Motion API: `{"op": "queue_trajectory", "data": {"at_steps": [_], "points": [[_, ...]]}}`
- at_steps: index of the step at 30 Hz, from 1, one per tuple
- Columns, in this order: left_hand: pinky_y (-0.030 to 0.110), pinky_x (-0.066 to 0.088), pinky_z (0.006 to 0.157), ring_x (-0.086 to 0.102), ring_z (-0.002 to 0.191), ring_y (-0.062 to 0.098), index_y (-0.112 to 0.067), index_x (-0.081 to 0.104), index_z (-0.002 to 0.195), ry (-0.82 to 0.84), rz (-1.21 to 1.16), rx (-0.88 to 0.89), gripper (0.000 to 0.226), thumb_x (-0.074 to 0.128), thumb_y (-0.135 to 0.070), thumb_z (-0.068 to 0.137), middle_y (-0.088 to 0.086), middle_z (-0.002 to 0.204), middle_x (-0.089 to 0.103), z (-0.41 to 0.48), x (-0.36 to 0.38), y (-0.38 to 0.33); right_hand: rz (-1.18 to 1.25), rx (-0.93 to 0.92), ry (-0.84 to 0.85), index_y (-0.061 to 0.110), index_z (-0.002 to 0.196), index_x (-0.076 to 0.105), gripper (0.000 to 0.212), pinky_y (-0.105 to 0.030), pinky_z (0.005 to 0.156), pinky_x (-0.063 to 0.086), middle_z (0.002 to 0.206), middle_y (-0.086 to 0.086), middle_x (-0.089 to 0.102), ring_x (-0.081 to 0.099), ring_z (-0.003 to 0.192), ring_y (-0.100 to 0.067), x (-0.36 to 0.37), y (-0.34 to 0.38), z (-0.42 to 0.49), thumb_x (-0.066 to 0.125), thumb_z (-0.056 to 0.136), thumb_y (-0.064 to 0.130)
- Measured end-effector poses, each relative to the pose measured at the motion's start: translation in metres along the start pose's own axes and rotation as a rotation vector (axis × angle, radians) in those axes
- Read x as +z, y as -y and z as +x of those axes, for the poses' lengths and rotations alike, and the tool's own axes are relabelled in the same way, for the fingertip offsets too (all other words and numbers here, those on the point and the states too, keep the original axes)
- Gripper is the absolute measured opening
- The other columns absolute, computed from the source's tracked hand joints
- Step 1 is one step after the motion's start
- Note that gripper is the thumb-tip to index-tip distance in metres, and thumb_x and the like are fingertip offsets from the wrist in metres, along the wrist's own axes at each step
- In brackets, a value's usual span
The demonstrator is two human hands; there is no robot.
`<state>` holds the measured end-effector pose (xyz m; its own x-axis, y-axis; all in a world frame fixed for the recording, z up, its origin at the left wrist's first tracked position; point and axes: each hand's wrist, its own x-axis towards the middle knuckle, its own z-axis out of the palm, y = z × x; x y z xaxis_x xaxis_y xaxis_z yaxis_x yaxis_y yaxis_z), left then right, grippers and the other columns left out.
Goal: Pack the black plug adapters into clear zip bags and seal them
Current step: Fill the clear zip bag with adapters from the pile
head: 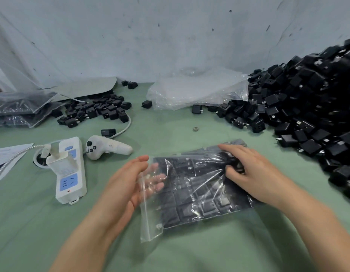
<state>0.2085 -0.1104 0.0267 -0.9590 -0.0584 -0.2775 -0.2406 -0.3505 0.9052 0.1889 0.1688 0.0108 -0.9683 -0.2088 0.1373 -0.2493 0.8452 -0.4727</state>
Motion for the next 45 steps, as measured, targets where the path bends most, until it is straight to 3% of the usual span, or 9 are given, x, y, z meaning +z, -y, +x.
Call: {"op": "queue_trajectory", "data": {"at_steps": [6, 13, 15, 17, 19, 21, 25, 35, 45], "points": [[0.029, 0.062, 0.066, 0.074, 0.085, 0.024, -0.015, 0.063, 0.114, -0.043, 0.198, 0.122, 0.019, 0.06, -0.01, 0.096, 0.012, 0.105, 0.072, -0.002, 0.009, 0.009, -0.108, -0.021, -0.051, 0.041, 0.153, 0.027, 0.056, -0.03, 0.115, 0.025, 0.142, 0.019, 0.046, 0.033, 0.136, -0.009, 0.01, -0.005, 0.005, 0.045, 0.101, 0.036], [0.026, 0.061, 0.068, 0.075, 0.088, 0.024, -0.014, 0.063, 0.116, -0.023, 0.197, 0.15, 0.022, 0.058, -0.005, 0.096, 0.002, 0.09, 0.074, -0.003, 0.007, 0.012, -0.074, -0.076, -0.134, 0.034, 0.153, 0.033, 0.063, -0.015, 0.113, 0.01, 0.128, 0.01, 0.053, 0.038, 0.125, -0.013, 0.01, -0.002, 0.007, 0.047, 0.1, 0.003], [0.026, 0.061, 0.07, 0.075, 0.092, 0.024, -0.013, 0.063, 0.116, -0.007, 0.153, 0.134, 0.026, 0.06, -0.001, 0.094, 0.006, 0.102, 0.073, -0.004, 0.006, 0.012, -0.07, -0.074, -0.148, 0.033, 0.151, 0.039, 0.07, -0.013, 0.116, 0.002, 0.129, 0.01, 0.054, 0.042, 0.128, -0.014, 0.008, -0.001, 0.005, 0.042, 0.095, -0.009], [0.025, 0.061, 0.073, 0.074, 0.095, 0.023, -0.01, 0.063, 0.116, 0.015, 0.08, 0.115, 0.032, 0.062, 0.006, 0.089, 0.011, 0.111, 0.07, -0.004, 0.006, 0.012, -0.031, -0.08, -0.191, 0.032, 0.148, 0.043, 0.058, -0.016, 0.118, 0.005, 0.136, 0.009, 0.053, 0.039, 0.129, -0.011, 0.006, 0.0, 0.002, 0.041, 0.099, 0.0], [0.028, 0.061, 0.077, 0.074, 0.094, 0.023, -0.009, 0.063, 0.115, 0.036, 0.032, 0.114, 0.037, 0.066, 0.009, 0.083, 0.011, 0.107, 0.072, -0.004, 0.007, 0.012, 0.002, -0.055, -0.155, 0.033, 0.15, 0.04, 0.046, -0.026, 0.118, 0.018, 0.145, 0.012, 0.046, 0.034, 0.133, -0.008, 0.006, 0.002, 0.001, 0.034, 0.104, 0.035], [0.029, 0.061, 0.079, 0.075, 0.092, 0.024, -0.012, 0.065, 0.112, 0.038, 0.054, 0.132, 0.037, 0.069, 0.007, 0.08, 0.008, 0.102, 0.074, -0.005, 0.009, 0.012, -0.06, -0.026, -0.043, 0.038, 0.153, 0.031, 0.062, -0.03, 0.119, 0.021, 0.151, 0.019, 0.037, 0.028, 0.14, -0.005, 0.01, 0.002, 0.0, 0.025, 0.096, 0.061], [0.028, 0.06, 0.082, 0.075, 0.09, 0.018, -0.019, 0.064, 0.113, 0.013, 0.241, 0.197, 0.032, 0.06, 0.005, 0.092, 0.004, 0.112, 0.07, -0.005, 0.009, 0.014, -0.138, -0.016, -0.009, 0.045, 0.153, 0.026, 0.073, -0.029, 0.118, 0.019, 0.15, 0.027, 0.032, 0.024, 0.141, -0.003, 0.015, 0.0, 0.003, 0.028, 0.087, 0.079], [0.016, 0.056, 0.062, 0.076, 0.08, 0.019, -0.027, 0.064, 0.111, 0.005, 0.332, 0.179, 0.03, 0.057, -0.002, 0.096, 0.004, 0.086, 0.078, -0.007, 0.008, 0.013, -0.228, -0.074, 0.037, 0.046, 0.15, 0.03, 0.063, -0.038, 0.126, 0.004, 0.15, 0.024, 0.036, 0.026, 0.144, -0.005, 0.017, 0.026, 0.014, 0.029, 0.092, 0.069], [0.025, 0.061, 0.067, 0.076, 0.086, 0.023, -0.017, 0.066, 0.111, -0.036, 0.183, 0.168, 0.025, 0.055, 0.001, 0.096, 0.007, 0.101, 0.075, -0.005, 0.009, 0.013, -0.27, -0.069, -0.1, 0.037, 0.15, 0.039, 0.047, -0.039, 0.125, 0.008, 0.147, 0.015, 0.044, 0.036, 0.14, -0.013, 0.03, 0.038, 0.01, 0.035, 0.104, 0.047]]}}
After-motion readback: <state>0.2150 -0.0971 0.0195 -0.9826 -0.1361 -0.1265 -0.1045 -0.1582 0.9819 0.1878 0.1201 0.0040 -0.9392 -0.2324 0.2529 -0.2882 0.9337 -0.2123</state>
